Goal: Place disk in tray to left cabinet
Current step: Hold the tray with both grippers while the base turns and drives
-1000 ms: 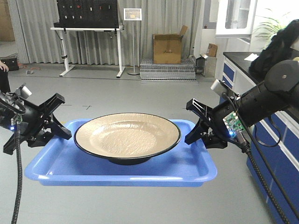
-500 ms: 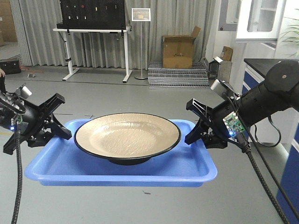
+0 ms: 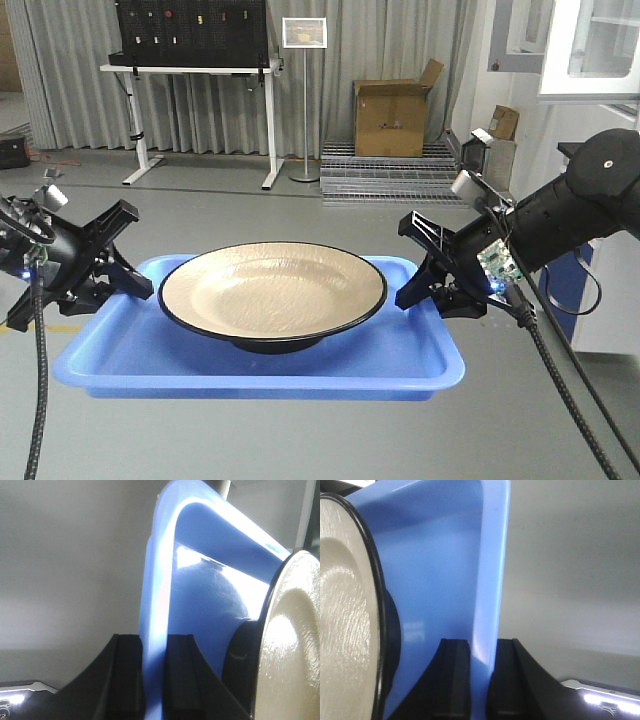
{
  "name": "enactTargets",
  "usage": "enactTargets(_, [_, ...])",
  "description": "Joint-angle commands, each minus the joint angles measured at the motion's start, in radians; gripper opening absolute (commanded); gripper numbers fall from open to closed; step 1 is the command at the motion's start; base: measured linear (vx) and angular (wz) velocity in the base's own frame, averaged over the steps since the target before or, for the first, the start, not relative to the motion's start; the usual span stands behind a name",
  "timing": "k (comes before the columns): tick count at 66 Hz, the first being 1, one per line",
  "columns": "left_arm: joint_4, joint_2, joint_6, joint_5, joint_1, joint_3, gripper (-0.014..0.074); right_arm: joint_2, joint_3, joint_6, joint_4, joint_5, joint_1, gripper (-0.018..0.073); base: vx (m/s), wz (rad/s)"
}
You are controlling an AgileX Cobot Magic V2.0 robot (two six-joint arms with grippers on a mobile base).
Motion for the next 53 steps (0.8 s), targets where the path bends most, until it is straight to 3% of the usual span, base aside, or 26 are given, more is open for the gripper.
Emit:
enactTargets(1, [-0.165,-0.066,-0.024,0.022,-0.023,-0.037,0.0000,-0.063,-0.039,-0.008,0.145,-0.033,0.019,-0.0004,0.64,0.00])
enactTargets(53, [-0.165,-0.066,-0.024,0.022,-0.023,-0.037,0.0000,-0.063,-0.039,-0.008,0.148,-0.013,0.019,-0.0004,0.66,0.03])
